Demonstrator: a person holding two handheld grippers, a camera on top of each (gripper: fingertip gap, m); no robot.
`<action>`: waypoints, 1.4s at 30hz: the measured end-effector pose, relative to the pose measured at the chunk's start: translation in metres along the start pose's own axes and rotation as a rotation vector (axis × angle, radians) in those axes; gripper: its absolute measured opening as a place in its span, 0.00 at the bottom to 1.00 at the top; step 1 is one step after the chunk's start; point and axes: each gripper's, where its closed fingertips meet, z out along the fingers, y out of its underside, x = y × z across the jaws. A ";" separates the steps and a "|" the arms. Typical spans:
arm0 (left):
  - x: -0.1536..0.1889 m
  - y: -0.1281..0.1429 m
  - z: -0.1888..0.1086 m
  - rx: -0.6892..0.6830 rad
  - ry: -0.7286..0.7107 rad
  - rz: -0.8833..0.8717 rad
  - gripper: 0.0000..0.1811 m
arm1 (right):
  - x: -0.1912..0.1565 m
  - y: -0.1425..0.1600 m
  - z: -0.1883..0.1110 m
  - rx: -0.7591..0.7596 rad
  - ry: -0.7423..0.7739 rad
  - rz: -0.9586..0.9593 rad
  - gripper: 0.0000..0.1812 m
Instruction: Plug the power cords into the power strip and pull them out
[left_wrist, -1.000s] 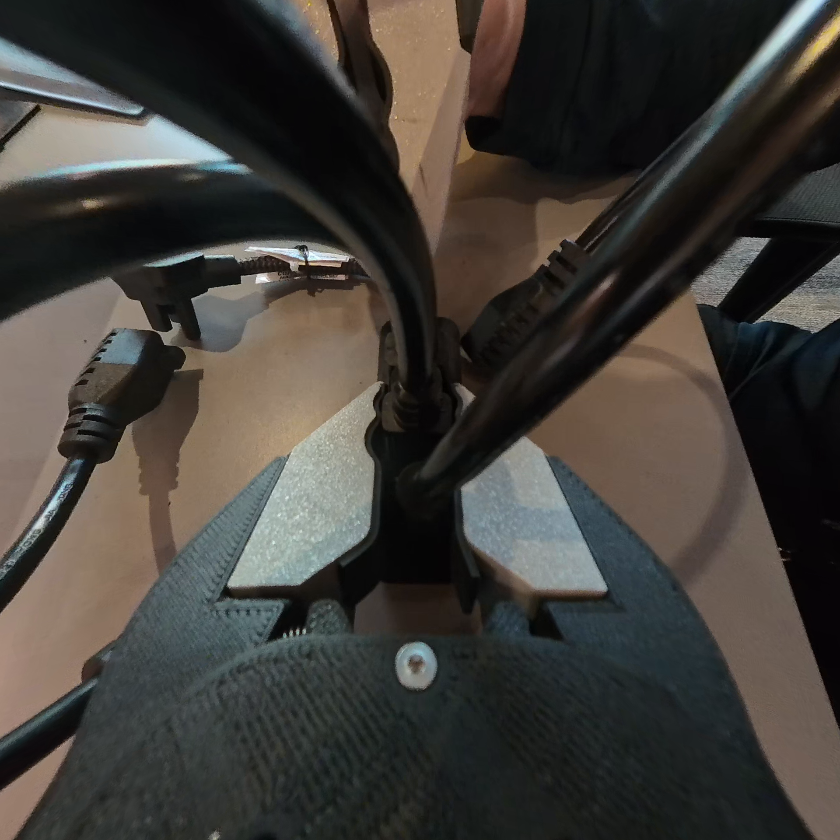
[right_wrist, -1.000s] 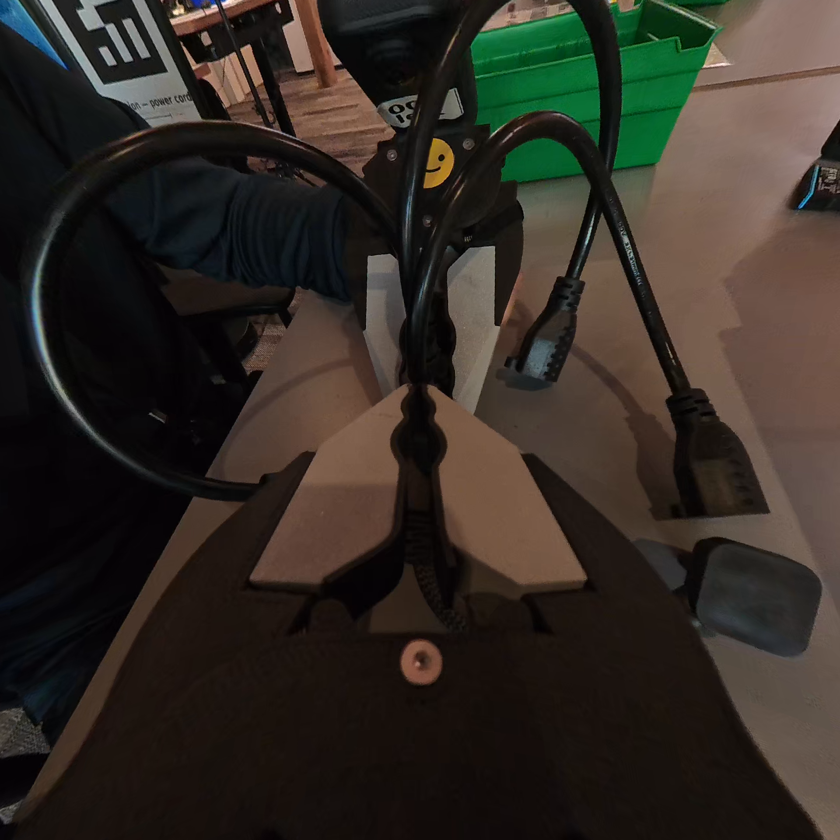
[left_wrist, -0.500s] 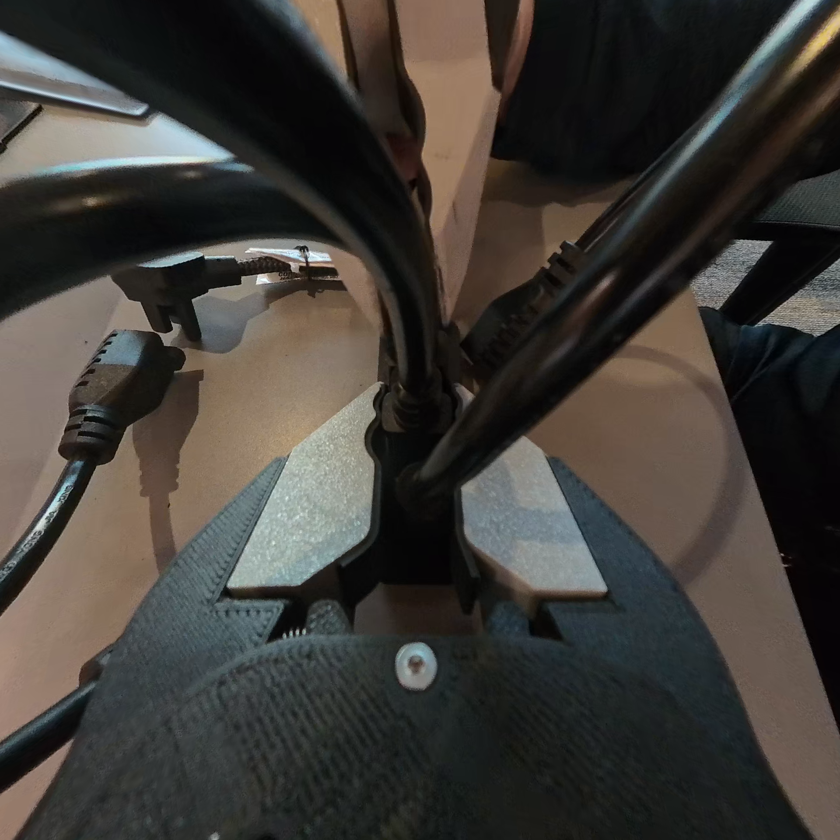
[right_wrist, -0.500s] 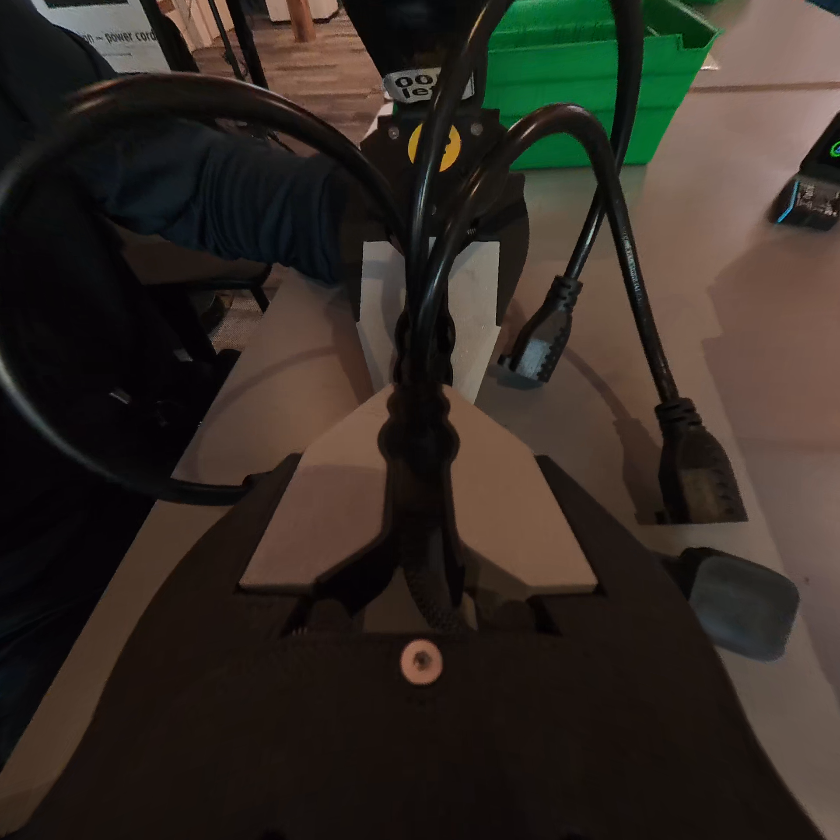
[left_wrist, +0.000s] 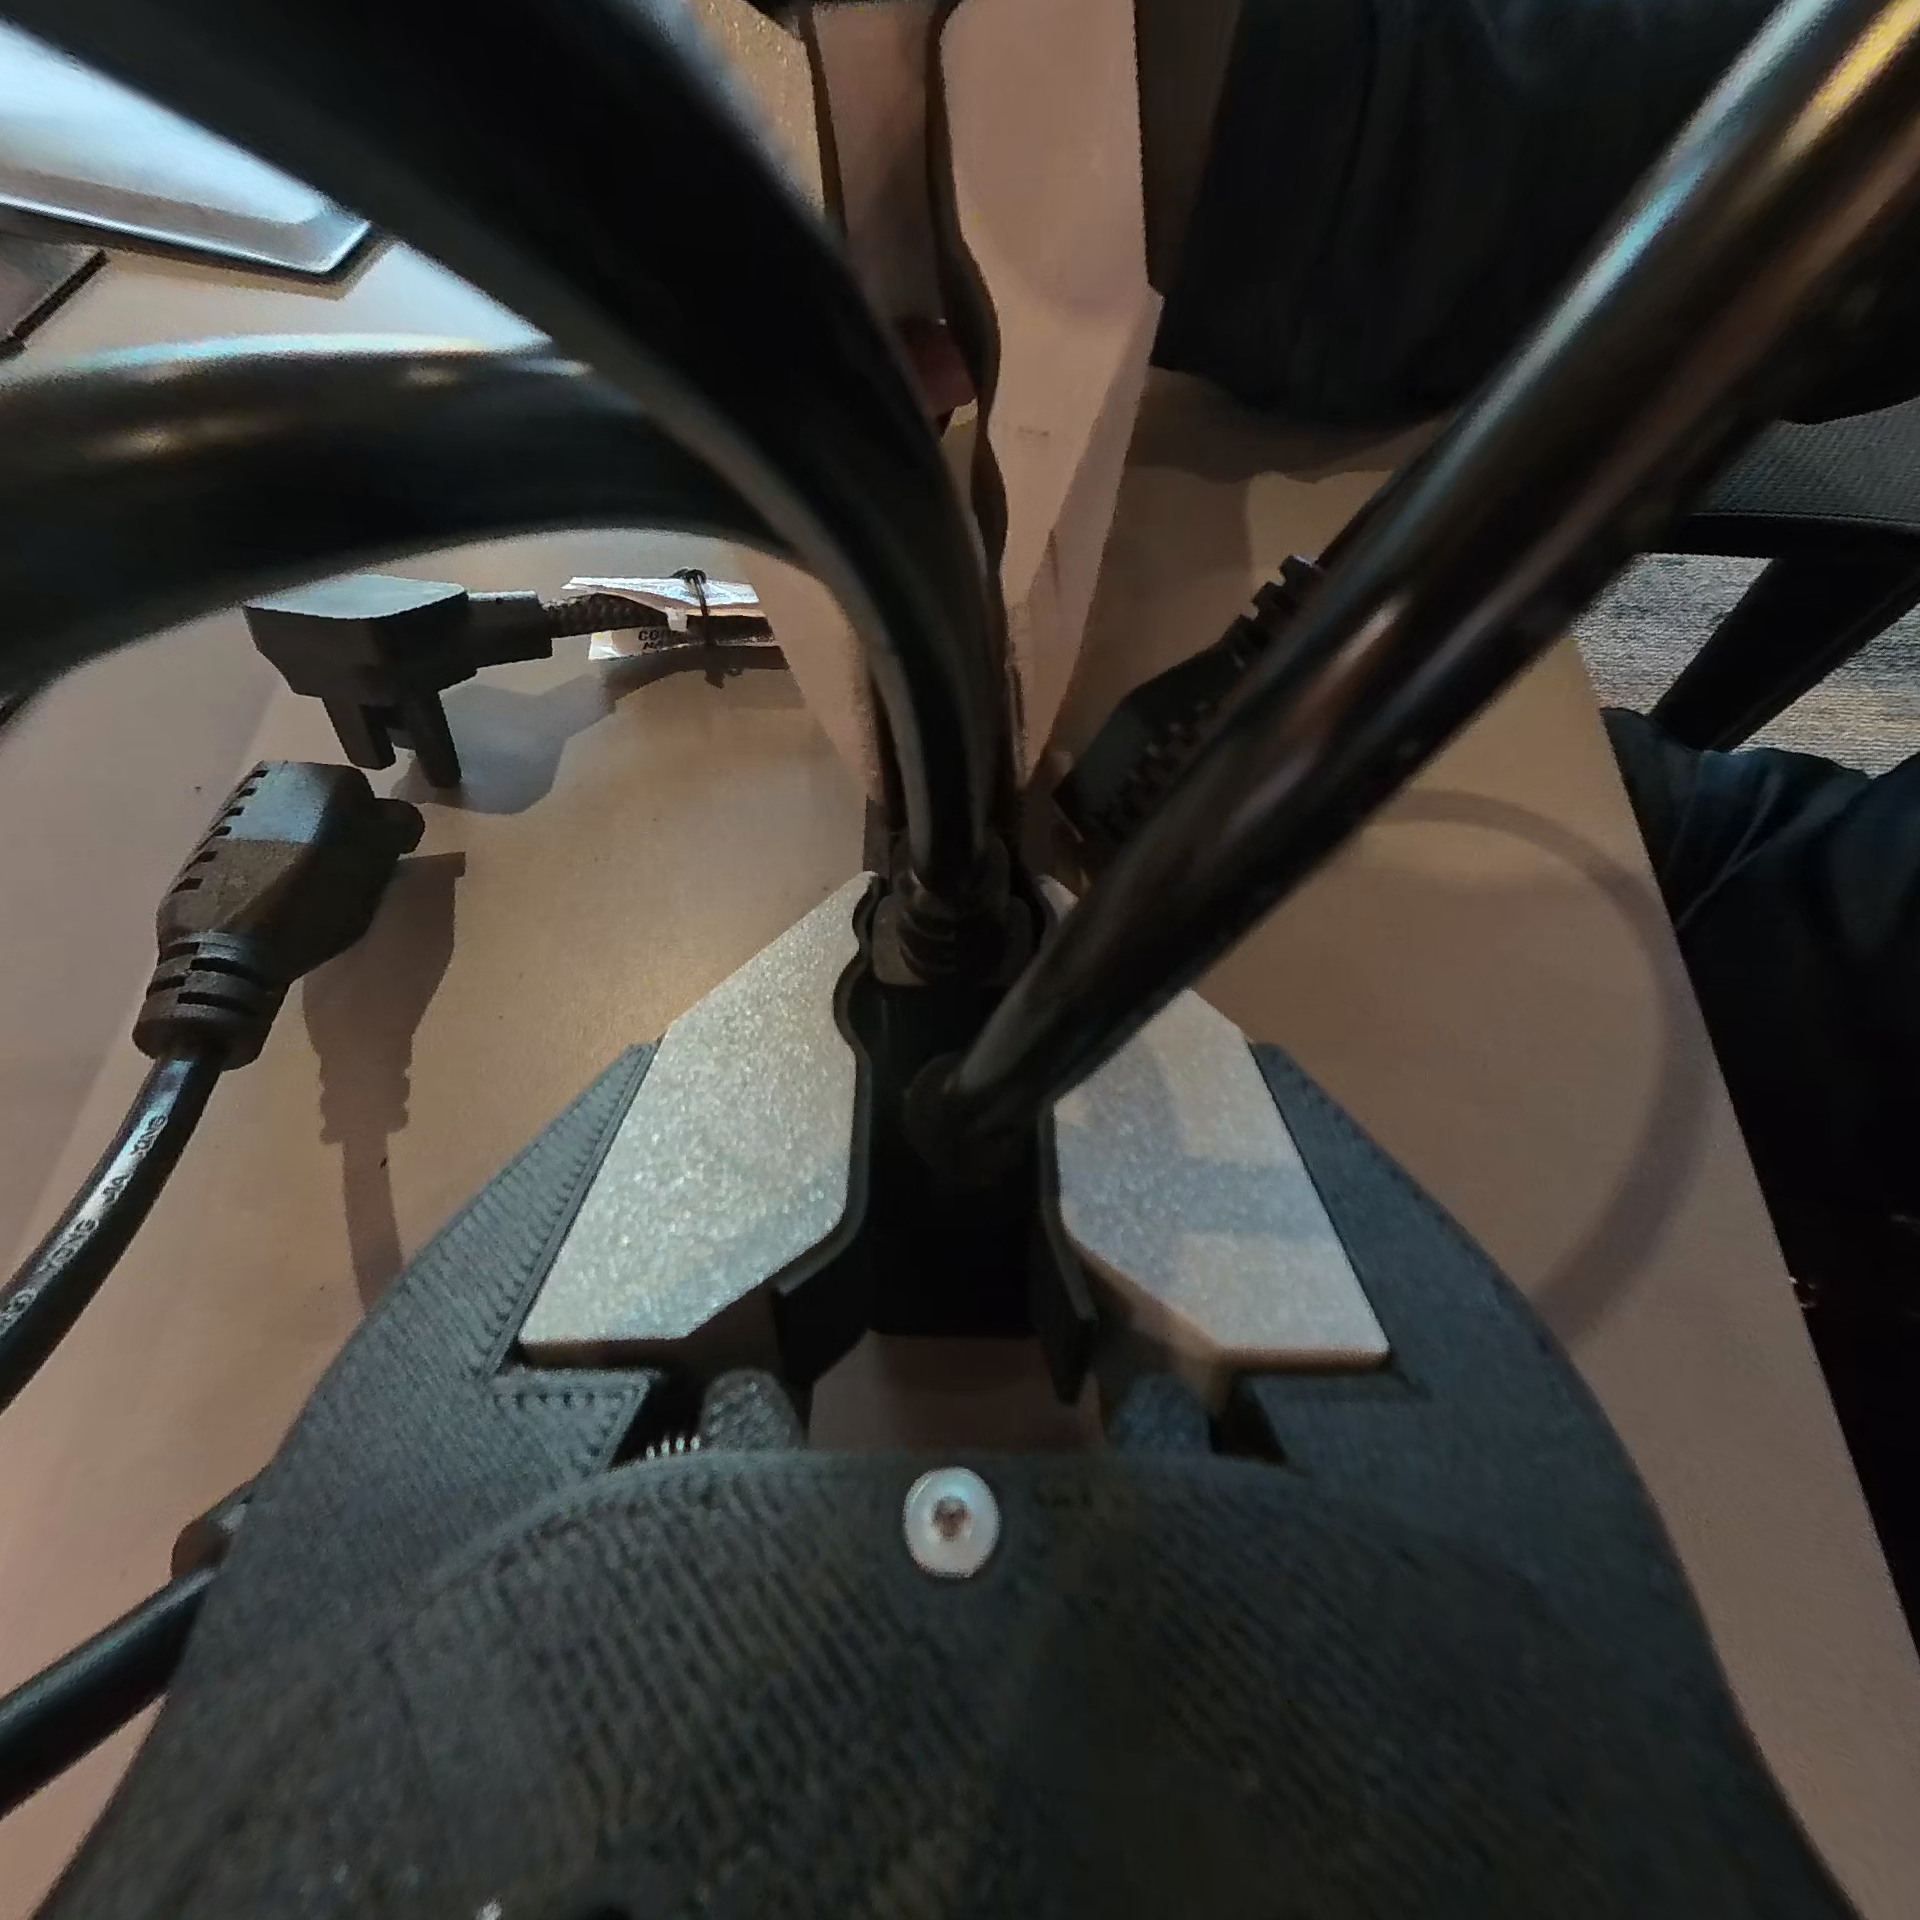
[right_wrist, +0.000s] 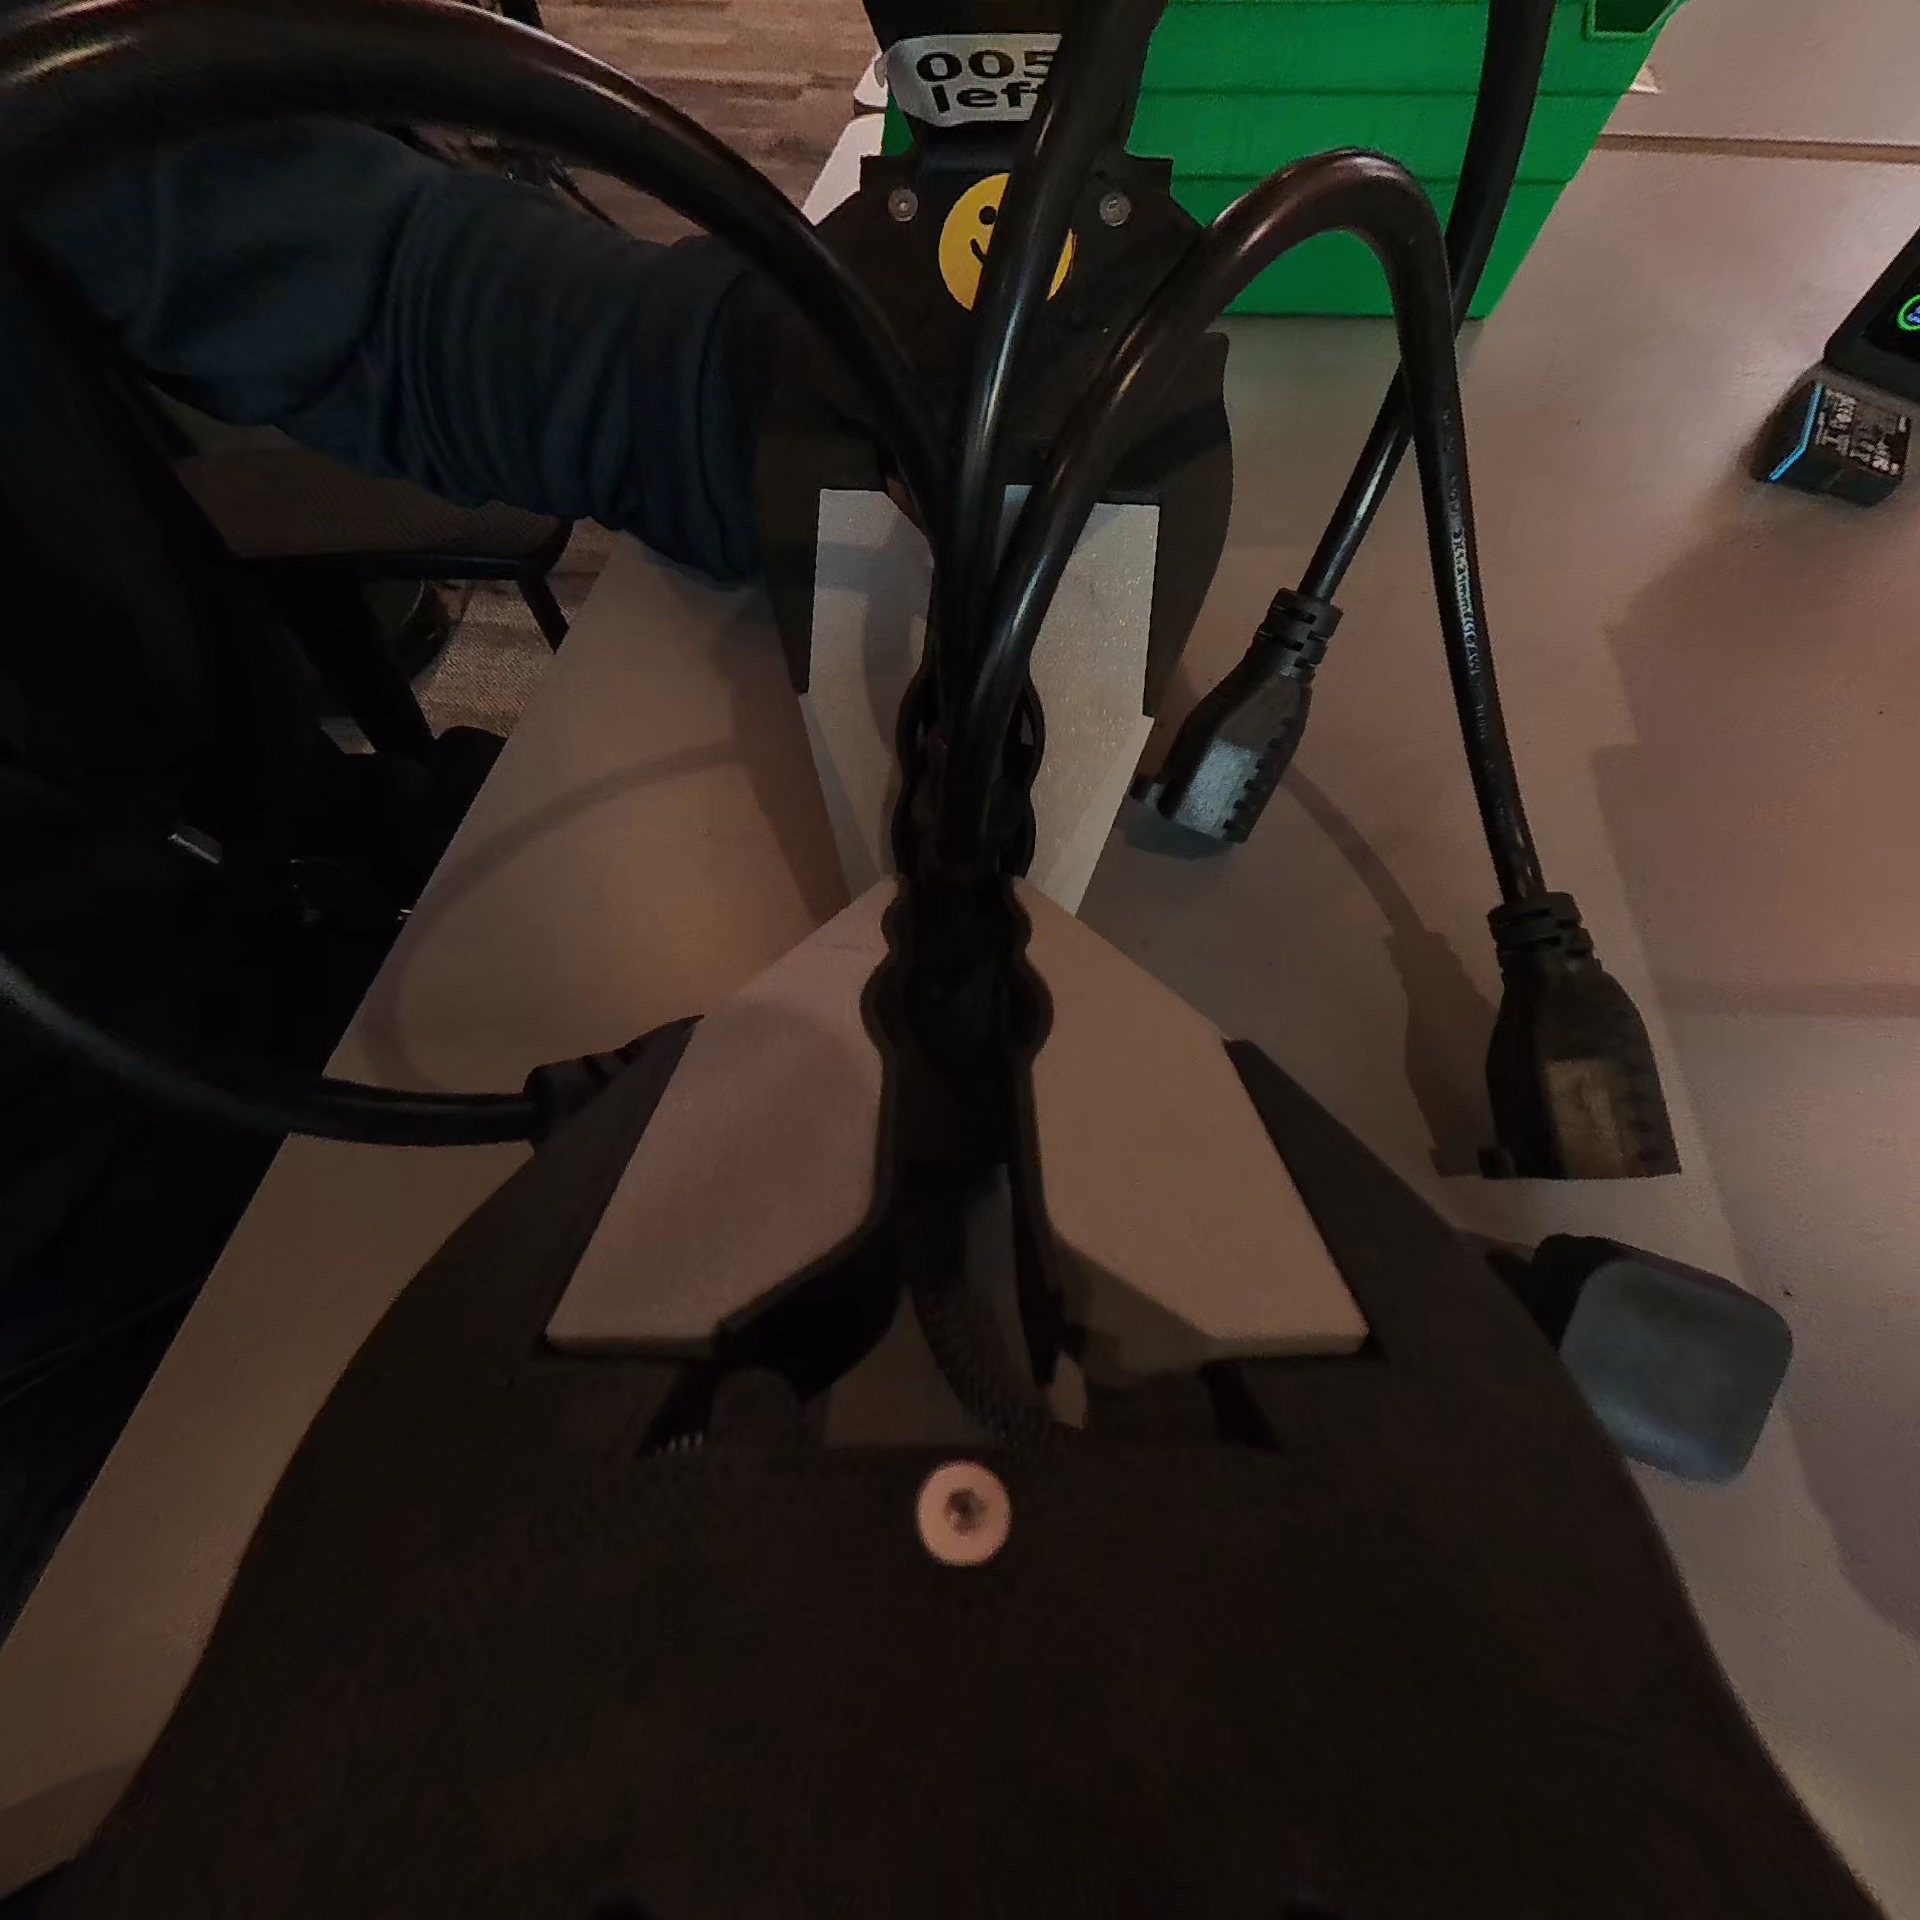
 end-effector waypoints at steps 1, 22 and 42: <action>0.000 0.000 0.000 0.000 0.000 0.000 0.14 | 0.000 0.000 0.000 0.004 -0.004 0.005 0.07; 0.000 0.000 0.001 0.001 -0.003 0.000 0.14 | -0.001 -0.001 0.003 0.008 -0.004 -0.001 0.07; 0.000 0.001 -0.001 0.001 0.005 -0.001 0.13 | 0.000 -0.003 0.006 0.039 -0.019 0.030 0.07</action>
